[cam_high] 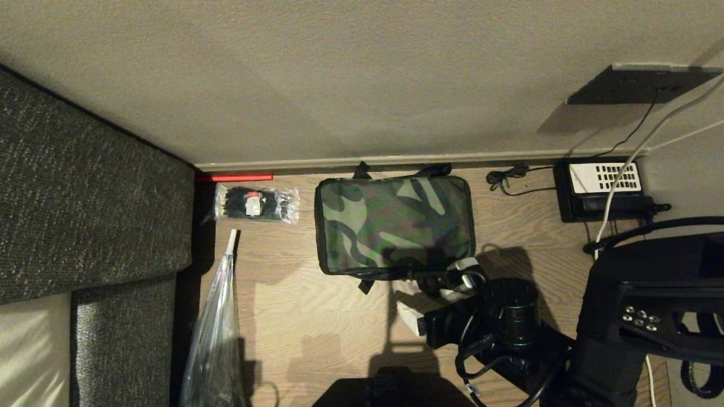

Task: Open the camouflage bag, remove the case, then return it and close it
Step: Open the top of the storage box

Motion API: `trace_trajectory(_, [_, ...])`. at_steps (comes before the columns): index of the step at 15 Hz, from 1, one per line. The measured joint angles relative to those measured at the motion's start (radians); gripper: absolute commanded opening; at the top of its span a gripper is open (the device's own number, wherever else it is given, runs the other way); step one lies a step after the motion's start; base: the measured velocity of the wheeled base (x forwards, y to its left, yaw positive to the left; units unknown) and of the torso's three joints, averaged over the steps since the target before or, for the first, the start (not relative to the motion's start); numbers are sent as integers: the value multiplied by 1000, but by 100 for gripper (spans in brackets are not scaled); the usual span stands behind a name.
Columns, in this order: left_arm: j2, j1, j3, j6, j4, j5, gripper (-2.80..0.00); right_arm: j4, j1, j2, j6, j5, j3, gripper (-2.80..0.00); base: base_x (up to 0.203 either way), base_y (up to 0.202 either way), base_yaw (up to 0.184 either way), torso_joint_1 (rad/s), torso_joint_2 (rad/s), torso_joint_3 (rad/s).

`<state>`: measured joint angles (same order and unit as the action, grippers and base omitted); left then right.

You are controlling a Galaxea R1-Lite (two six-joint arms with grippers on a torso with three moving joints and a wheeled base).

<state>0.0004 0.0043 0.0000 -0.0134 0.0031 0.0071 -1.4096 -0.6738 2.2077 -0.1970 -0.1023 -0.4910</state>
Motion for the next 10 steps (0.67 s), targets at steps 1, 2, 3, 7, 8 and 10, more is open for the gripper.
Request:
trace_trajectory(1, [0, 0, 0, 0, 0, 0, -280, 0, 0, 2, -1, -8, -12, 0, 0, 0, 0, 0, 0, 0])
trace_trajectory(2, [0, 0, 0, 0, 0, 0, -280, 0, 1, 11, -2, -23, -37, 0, 0, 0, 0, 0, 0, 0])
trace_trajectory(3, [0, 0, 0, 0, 0, 0, -280, 0, 2, 20, -3, -43, -55, 0, 0, 0, 0, 0, 0, 0])
trace_trajectory(7, [0, 0, 0, 0, 0, 0, -280, -30, 4, 82, 17, -133, -139, 0, 0, 0, 0, 0, 0, 0])
trace_trajectory(8, [0, 0, 0, 0, 0, 0, -280, -37, 6, 102, 23, -135, -153, 0, 0, 0, 0, 0, 0, 0])
trace_trajectory(10, [0, 0, 0, 0, 0, 0, -280, -53, 8, 137, 32, -131, -172, 0, 0, 0, 0, 0, 0, 0])
